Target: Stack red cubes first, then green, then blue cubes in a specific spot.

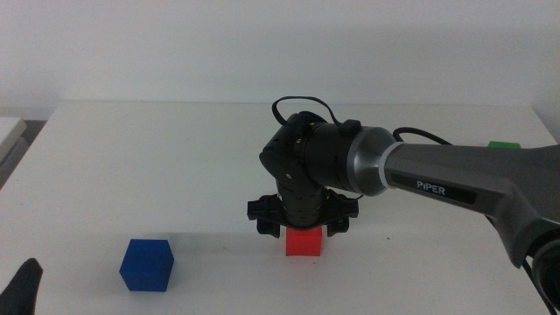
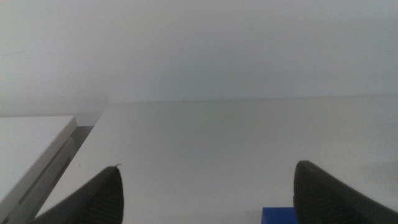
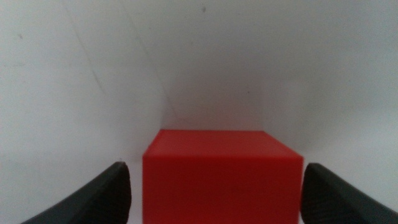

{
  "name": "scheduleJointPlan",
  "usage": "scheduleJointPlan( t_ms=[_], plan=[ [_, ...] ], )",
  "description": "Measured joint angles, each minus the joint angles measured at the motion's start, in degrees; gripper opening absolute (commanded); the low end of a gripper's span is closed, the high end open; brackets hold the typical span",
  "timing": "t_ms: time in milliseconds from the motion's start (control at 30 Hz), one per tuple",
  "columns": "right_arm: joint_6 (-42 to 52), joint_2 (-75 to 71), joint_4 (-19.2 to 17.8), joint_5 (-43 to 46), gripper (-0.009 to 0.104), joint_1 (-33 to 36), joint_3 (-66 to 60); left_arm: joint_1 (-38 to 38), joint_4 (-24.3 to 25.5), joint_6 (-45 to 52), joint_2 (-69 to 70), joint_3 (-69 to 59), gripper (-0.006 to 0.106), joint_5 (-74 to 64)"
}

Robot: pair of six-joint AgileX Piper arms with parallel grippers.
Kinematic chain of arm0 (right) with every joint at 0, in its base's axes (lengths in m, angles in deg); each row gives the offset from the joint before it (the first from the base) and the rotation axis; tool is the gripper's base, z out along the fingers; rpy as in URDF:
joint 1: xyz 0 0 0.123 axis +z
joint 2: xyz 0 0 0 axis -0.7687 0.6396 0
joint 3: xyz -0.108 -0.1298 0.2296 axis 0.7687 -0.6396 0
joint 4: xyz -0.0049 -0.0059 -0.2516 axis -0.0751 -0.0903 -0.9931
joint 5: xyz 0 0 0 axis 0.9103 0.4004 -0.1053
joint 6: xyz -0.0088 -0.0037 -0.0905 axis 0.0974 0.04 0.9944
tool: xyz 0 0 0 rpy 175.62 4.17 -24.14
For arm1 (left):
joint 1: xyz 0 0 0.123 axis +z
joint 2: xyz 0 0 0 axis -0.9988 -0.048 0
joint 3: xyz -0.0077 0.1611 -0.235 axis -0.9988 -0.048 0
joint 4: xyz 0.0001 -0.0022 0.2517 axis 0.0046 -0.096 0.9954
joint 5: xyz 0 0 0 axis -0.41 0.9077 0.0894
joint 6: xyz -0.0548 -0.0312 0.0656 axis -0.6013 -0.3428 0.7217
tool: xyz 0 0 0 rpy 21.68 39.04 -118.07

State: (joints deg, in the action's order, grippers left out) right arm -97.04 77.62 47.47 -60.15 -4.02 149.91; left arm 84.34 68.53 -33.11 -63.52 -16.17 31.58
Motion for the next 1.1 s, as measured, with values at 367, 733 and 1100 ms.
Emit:
scheduleJointPlan(
  t_ms=[367,733,1100],
  plan=[
    [10.5,-24.9,-2.5,-9.4,0.093,0.2,-5.1,0.0,0.0,0.0,0.0,0.0,0.094,0.0],
    [25.0,-39.8,0.6,7.7,0.093,-33.5,-19.6,0.0,0.0,-0.1,0.0,0.0,0.094,0.0],
    [55.6,-24.7,21.2,4.1,0.093,-56.6,-6.3,0.0,0.0,-0.1,0.0,0.0,0.094,0.0]
  ],
)
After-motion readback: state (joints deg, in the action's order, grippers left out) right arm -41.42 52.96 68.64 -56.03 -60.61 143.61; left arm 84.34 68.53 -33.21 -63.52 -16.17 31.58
